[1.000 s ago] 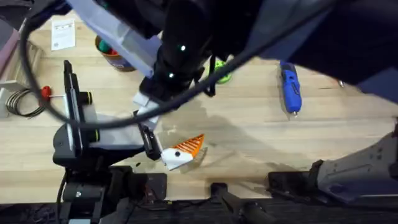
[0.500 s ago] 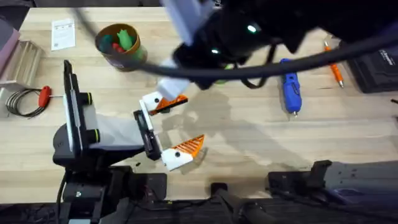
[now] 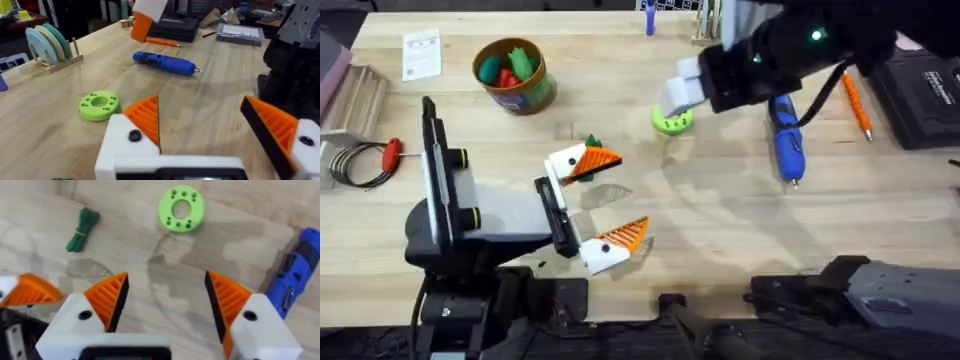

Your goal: Pick up the gripper from the table and insert it into the empty holder that is missing its gripper. Then pick up a screw, insert it into the mounting hole, and use the screwdriver to tighten it. Finally, clean up the table by picking up the vegetable and placing it into the bucket.

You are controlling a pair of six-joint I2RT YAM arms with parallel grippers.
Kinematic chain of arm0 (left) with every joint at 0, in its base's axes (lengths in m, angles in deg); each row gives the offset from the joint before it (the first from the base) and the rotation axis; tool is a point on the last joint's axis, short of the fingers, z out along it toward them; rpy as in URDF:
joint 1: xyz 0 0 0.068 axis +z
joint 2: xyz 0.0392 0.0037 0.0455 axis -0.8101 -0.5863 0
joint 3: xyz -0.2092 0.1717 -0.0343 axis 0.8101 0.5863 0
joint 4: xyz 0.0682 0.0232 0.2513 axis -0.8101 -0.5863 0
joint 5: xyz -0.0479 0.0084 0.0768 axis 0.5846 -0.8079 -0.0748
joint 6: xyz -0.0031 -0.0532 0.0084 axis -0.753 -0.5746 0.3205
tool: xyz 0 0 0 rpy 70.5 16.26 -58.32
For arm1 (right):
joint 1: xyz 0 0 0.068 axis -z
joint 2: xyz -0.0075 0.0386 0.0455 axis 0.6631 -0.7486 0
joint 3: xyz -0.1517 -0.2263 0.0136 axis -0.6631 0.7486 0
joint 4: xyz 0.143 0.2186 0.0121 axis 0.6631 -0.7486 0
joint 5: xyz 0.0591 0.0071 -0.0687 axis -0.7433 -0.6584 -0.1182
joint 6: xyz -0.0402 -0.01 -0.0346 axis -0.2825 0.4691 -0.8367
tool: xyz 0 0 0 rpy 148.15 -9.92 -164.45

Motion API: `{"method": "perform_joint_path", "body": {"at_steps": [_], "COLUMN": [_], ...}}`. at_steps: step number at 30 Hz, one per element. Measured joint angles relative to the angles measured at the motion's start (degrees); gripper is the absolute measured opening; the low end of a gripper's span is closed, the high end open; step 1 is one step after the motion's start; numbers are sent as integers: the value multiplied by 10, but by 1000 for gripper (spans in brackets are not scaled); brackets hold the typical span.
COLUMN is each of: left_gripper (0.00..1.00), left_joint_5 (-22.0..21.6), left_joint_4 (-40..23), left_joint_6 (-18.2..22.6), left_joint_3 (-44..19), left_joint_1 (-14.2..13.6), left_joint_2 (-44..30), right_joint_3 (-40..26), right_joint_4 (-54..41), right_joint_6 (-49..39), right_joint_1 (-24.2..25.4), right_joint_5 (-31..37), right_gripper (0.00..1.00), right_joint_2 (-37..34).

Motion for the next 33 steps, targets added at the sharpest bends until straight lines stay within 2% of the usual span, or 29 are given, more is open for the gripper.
{"method": "perform_joint_path", "body": {"at_steps": [9, 22, 29, 30, 33], "left_gripper": [986, 986, 986, 937, 482], "left_joint_5": [0, 0, 0, 0, -4], "left_joint_4": [0, 0, 0, 0, 1], "left_joint_6": [0, 0, 0, -2, 0], "left_joint_3": [0, 0, 0, 0, 0], "left_joint_1": [0, 0, 0, 0, 0], "left_joint_2": [0, 0, 0, 0, 0], "right_joint_3": [105, 271, 284, 284, 284], "right_joint_4": [18, 131, 152, 152, 152], "right_joint_6": [40, 105, 125, 126, 130], "right_joint_1": [86, 147, 168, 170, 173], "right_joint_5": [-8, -33, -33, -33, -33], "right_gripper": [930, 950, 959, 960, 959], "right_joint_2": [21, 186, 207, 207, 207]}}
